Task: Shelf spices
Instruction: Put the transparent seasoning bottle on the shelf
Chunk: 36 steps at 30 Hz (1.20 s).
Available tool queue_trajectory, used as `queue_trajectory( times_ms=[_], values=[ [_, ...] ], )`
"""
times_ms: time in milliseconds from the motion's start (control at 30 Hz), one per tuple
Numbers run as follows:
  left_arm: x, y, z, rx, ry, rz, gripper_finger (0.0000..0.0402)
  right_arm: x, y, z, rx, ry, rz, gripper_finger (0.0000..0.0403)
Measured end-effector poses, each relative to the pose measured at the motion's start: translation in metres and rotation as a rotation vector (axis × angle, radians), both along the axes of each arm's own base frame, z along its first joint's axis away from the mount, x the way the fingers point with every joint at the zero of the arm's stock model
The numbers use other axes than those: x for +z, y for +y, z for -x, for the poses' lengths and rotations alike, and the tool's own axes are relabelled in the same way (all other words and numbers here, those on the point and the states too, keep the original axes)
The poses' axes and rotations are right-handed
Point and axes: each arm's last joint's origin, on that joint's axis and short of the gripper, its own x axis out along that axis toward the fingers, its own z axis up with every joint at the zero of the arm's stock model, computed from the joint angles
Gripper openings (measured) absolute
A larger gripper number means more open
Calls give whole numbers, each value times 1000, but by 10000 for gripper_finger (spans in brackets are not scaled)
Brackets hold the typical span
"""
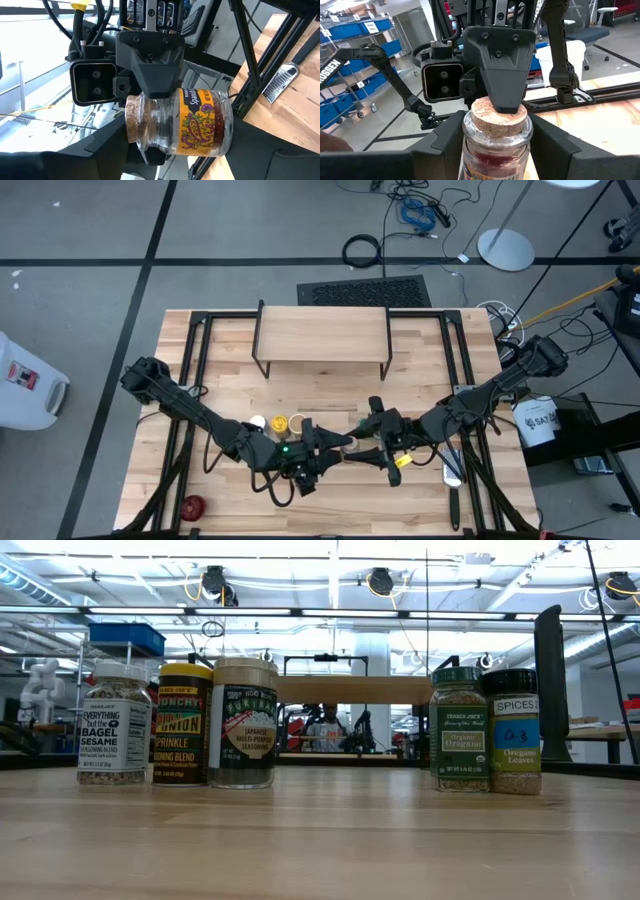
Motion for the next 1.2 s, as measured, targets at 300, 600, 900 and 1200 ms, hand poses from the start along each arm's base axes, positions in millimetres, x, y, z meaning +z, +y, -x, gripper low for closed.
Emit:
queue_trajectory(
  times_ms=[300,600,900,1200],
  values=[
    [1,-4,2,-3,-8,-15,282,0,0,0,3,-2,4,176],
    [1,-4,3,-5,-12,14,298,0,0,0,3,0,2,176],
    [6,-5,4,-9,-69,182,330,2,0,1,6,-16,12,176],
    [7,-5,4,-22,-100,370,331,5,1,1,33,-51,61,176]
  ],
)
